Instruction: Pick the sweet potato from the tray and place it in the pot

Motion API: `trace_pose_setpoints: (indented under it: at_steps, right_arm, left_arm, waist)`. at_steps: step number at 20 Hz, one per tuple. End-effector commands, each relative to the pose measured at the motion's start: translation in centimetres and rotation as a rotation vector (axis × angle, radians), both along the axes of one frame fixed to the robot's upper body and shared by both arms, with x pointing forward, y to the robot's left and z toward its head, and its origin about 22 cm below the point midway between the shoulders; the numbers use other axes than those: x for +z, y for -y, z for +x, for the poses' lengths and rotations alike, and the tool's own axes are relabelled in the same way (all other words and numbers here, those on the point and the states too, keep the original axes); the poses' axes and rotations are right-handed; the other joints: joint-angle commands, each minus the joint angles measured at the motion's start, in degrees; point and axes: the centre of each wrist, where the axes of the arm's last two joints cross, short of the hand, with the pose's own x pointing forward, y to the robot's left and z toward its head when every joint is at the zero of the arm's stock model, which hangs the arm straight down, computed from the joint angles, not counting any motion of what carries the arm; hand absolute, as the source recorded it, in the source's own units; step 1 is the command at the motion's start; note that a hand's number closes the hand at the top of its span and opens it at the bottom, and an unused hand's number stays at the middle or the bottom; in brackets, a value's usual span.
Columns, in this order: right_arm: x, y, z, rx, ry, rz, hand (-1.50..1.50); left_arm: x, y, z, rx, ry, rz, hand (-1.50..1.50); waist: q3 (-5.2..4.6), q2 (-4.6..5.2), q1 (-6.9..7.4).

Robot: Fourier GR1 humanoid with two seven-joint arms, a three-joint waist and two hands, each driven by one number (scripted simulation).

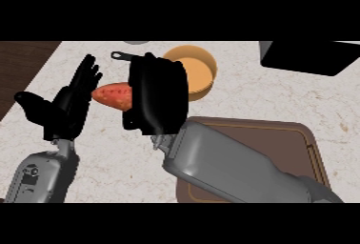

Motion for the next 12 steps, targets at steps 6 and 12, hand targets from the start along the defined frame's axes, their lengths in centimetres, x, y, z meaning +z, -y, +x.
trace_pose_setpoints:
  at_steps: [6,12]
  right_arm:
    - [5.7,-2.6,1.8,-0.264,0.128,0.169,1.5]
    - [6.2,-3.0,3.3,-0.321,0.127,0.232,1.5]
  left_arm:
    - [-0.2,0.1,0.5,0.022,-0.005,0.0,0.0]
    - [0.0,-0.9,0.6,0.02,0.0,-0.001,0.0]
  waist:
    - [0.01,0.41,-1.58]
    - [0.07,0.58,-1.86]
